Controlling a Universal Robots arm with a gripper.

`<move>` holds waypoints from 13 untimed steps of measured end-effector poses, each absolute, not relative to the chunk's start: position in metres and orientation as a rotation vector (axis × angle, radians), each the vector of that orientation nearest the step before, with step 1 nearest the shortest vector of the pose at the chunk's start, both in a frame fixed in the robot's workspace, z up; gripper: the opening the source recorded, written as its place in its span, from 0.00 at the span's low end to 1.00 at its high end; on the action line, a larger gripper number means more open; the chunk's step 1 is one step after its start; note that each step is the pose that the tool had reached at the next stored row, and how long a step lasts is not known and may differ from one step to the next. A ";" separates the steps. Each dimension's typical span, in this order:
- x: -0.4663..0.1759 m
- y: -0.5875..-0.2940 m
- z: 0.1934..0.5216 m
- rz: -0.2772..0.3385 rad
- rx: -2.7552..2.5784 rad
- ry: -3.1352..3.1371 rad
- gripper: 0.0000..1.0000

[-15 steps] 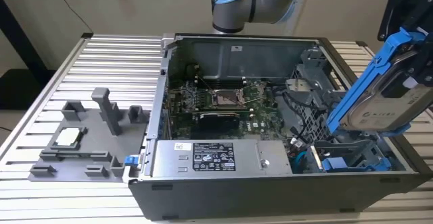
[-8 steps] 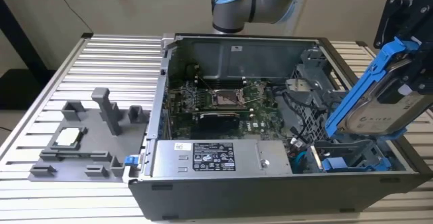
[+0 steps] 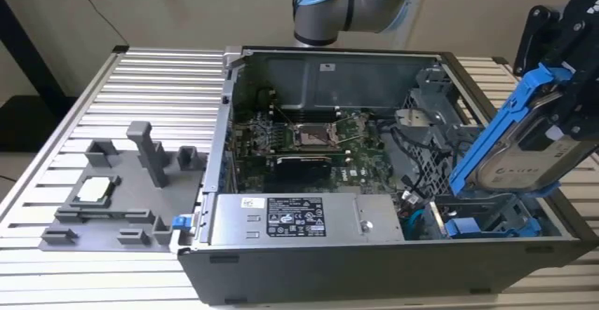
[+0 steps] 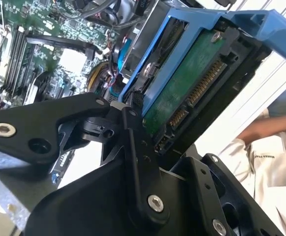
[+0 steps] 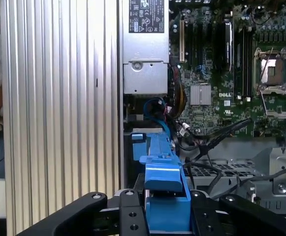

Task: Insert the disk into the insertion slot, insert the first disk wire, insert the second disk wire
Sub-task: 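Insert the disk into the insertion slot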

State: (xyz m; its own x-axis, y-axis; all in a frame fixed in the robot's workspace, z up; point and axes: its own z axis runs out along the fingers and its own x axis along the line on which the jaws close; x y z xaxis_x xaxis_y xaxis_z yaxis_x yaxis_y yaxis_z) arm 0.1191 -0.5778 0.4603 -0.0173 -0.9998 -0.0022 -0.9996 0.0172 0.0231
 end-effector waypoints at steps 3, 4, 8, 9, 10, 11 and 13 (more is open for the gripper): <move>0.119 -0.578 0.457 -0.024 2.193 -2.232 0.33; 0.119 -0.578 0.456 -0.024 2.194 -2.232 0.33; 0.119 -0.578 0.451 -0.023 2.197 -2.229 0.33; 0.119 -0.578 0.451 -0.023 2.199 -2.228 0.33; 0.119 -0.578 0.450 -0.023 2.200 -2.226 0.33; 0.119 -0.578 0.449 -0.022 2.202 -2.225 0.33; 0.119 -0.578 0.446 -0.022 2.203 -2.225 0.33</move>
State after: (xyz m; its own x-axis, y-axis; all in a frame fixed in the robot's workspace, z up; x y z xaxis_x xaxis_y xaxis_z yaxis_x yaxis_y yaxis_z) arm 0.1191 -0.5778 0.4464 -0.0099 -0.9999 -0.0023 -0.9998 0.0098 0.0178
